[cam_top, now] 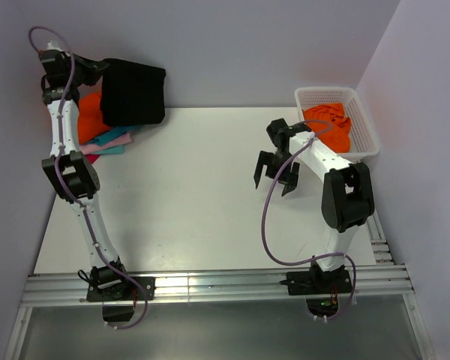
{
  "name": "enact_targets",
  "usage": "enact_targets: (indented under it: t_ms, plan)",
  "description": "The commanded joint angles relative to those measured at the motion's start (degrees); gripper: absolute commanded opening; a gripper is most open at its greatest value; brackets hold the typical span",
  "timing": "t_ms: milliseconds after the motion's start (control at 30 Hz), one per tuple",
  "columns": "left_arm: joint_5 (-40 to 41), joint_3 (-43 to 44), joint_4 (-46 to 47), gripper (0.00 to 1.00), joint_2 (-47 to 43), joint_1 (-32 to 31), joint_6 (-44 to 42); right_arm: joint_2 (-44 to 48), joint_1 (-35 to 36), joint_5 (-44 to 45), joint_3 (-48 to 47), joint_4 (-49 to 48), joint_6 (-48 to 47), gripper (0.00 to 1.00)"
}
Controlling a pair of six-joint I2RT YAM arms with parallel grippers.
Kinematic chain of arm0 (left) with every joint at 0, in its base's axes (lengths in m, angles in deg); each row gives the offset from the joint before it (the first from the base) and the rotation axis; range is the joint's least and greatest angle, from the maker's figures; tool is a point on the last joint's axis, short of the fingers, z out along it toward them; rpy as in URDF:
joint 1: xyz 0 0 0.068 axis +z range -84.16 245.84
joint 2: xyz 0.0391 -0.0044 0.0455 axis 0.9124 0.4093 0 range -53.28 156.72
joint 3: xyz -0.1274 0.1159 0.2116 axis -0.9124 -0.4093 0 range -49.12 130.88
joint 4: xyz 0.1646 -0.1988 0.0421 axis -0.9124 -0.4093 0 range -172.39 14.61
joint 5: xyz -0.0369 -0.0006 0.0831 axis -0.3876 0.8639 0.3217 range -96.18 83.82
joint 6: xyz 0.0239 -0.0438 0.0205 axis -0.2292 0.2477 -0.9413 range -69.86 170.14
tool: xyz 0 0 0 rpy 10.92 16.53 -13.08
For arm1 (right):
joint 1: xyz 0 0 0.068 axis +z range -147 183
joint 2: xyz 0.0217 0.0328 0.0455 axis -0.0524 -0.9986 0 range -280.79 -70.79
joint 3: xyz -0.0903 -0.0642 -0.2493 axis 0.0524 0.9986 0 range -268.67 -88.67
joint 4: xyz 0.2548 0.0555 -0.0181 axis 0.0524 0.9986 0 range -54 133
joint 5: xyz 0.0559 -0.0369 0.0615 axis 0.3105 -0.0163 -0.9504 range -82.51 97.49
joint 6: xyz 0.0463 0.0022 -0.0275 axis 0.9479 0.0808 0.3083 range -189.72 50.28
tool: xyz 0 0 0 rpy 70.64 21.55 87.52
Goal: Fold and stack the t-shirts
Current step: Put the neatly folded tshirt into the corner of the board with the left arm
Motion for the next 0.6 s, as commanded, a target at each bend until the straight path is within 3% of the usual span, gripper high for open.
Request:
enact_targets:
  t_ms: [0, 100, 200, 233, 267, 333, 367, 567]
  plan:
    - [2.3, 2.2, 8.0, 0.0, -2.1, 6.7, 5.9, 3.6, 0.1, 0.8, 2.2, -1.1, 0.0, 1.0]
    - [4.1, 1.5, 6.2, 0.01, -2.6, 10.7, 5.6, 4.0, 0.3, 1.0, 3.9, -1.9, 0.0, 1.0]
    - [7.6, -4.5, 5.8, 0.12, -5.4, 14.5, 5.3, 4.1, 0.4, 1.2, 5.5, -2.7, 0.0, 1.0]
    - [9.0, -6.3, 5.9, 0.2, -6.5, 15.3, 5.2, 3.9, 0.4, 1.5, 5.8, -2.7, 0.0, 1.0]
    - [11.6, -8.3, 6.3, 0.35, -8.7, 16.4, 3.7, 3.8, 0.4, 1.8, 6.4, -2.8, 0.0, 1.0]
    - [14.4, -10.4, 5.0, 0.93, -9.7, 16.7, 1.6, 3.8, 0.4, 1.7, 7.2, -3.6, 0.0, 1.0]
    - [16.3, -9.3, 3.8, 0.99, -9.5, 16.7, 0.2, 3.9, 0.4, 1.6, 7.7, -4.0, 0.2, 1.0]
    - [22.5, -11.0, -3.6, 0.99, -11.2, 17.9, -0.9, 4.3, 0.8, -0.1, 9.5, -6.2, 1.3, 1.0]
